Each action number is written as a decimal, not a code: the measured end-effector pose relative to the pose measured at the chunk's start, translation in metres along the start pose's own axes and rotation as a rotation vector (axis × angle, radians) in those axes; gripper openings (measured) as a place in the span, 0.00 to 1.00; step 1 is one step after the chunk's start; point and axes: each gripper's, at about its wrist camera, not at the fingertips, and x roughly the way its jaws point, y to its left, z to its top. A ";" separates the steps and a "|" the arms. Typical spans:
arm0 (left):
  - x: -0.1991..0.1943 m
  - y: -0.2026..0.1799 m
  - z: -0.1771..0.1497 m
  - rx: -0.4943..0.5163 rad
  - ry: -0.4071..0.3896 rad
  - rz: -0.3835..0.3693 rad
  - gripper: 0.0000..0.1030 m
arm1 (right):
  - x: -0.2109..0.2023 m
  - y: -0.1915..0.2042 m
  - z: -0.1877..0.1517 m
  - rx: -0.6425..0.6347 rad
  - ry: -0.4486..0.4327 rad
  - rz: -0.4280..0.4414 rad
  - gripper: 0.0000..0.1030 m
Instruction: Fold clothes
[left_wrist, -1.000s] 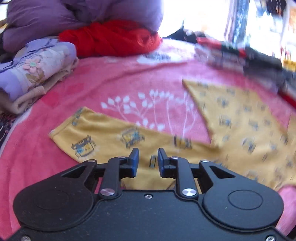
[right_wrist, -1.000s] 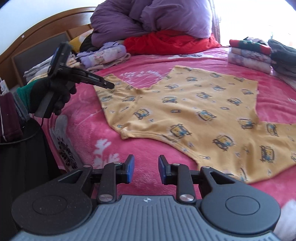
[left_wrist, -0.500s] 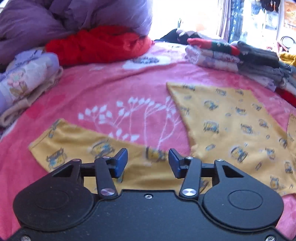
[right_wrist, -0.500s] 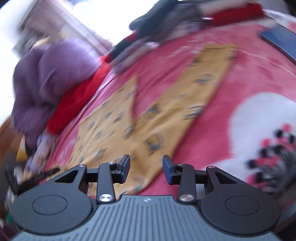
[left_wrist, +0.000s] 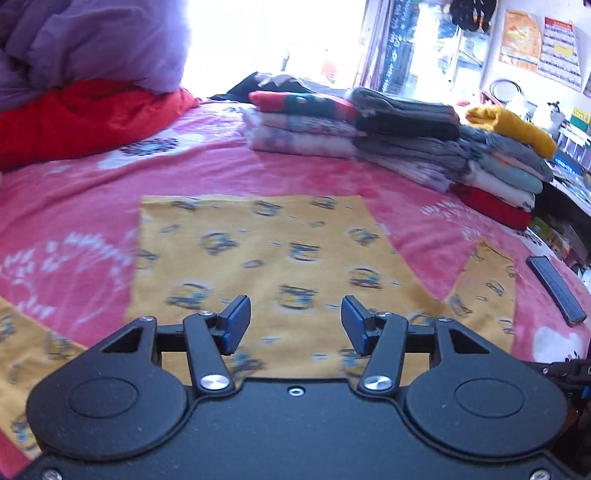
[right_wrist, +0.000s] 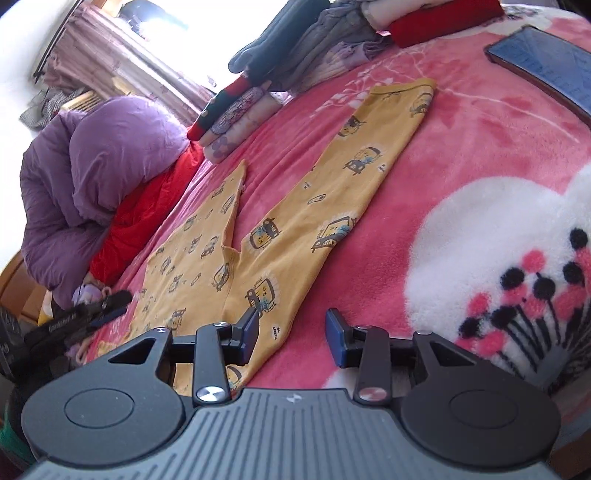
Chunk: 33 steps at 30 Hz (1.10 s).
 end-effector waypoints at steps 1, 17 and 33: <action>0.004 -0.009 0.001 0.003 0.011 -0.008 0.52 | 0.000 0.000 0.001 -0.009 0.003 0.002 0.39; 0.097 -0.219 0.059 0.416 0.236 -0.214 0.52 | 0.002 0.010 -0.007 -0.149 0.003 -0.007 0.50; 0.147 -0.206 0.109 0.353 0.300 -0.031 0.46 | 0.002 0.007 -0.004 -0.107 0.004 0.018 0.51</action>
